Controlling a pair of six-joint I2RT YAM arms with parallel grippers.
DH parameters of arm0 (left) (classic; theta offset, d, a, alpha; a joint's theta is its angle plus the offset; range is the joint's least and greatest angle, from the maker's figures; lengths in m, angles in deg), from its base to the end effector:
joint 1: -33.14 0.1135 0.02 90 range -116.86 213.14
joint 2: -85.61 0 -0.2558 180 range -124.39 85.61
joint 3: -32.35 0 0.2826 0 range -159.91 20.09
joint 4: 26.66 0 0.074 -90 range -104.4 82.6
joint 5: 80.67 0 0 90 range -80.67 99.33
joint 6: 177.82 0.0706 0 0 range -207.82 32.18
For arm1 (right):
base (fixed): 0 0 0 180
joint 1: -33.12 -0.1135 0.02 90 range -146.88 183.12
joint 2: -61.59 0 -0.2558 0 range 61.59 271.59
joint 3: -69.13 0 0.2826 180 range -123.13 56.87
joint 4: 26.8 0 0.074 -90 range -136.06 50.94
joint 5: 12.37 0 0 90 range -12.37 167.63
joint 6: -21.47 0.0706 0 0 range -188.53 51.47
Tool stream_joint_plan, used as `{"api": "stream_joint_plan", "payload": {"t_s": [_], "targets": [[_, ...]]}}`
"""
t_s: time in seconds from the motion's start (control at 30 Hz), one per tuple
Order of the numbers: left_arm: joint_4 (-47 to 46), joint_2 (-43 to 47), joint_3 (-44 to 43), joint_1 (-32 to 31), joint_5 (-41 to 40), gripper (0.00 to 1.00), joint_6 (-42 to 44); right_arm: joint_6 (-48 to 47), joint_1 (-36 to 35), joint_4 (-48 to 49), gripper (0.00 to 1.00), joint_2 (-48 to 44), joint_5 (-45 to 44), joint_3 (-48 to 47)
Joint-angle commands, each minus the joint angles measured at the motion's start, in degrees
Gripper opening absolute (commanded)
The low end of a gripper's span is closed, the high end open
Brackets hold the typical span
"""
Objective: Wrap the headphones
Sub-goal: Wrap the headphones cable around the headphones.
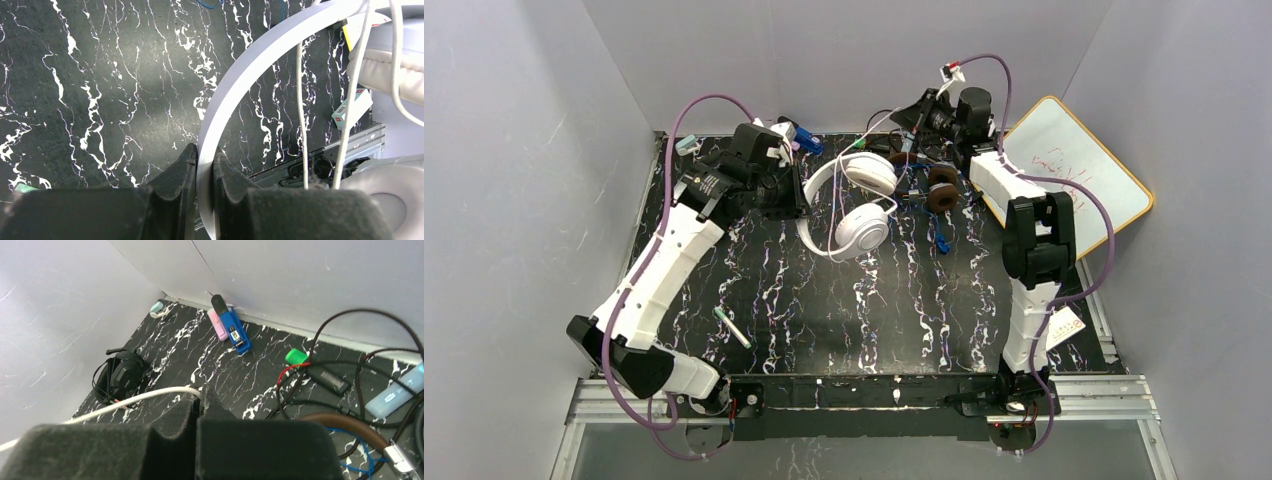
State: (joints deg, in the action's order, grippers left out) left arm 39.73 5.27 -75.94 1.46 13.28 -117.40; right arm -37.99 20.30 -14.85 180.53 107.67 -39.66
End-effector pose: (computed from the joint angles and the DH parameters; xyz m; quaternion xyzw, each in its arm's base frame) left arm 0.2866 -0.1826 0.4083 0.0315 0.8995 -0.2482 0.3582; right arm 0.5353 0.1581 0.2918 -0.0804 0.6928 0.4238 0.5779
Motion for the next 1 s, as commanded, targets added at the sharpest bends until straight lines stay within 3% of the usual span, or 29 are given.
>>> {"api": "stream_joint_plan", "payload": {"t_s": [0.0,0.23,0.47,0.73,0.97], "targets": [[-1.2,4.3,-1.1,-0.1,1.8,0.0,-0.5,1.7,1.2,-0.5,0.01,-0.1,1.2,0.9],[0.4,5.2,-5.2,-0.1,-3.0,0.0,-1.8,0.6,1.2,1.0,0.01,-3.9,2.6,11.0],[-3.1,5.5,-5.7,-0.1,-6.7,0.0,-5.5,2.8,-0.8,9.7,0.01,-13.0,7.7,29.8],[-12.5,3.6,0.1,0.5,-8.7,0.0,-10.5,7.6,-9.8,17.9,0.01,-27.8,7.4,50.9],[-18.5,2.3,3.8,0.9,-8.9,0.0,-13.1,13.1,-19.0,23.8,0.01,-35.9,5.5,58.4]]}}
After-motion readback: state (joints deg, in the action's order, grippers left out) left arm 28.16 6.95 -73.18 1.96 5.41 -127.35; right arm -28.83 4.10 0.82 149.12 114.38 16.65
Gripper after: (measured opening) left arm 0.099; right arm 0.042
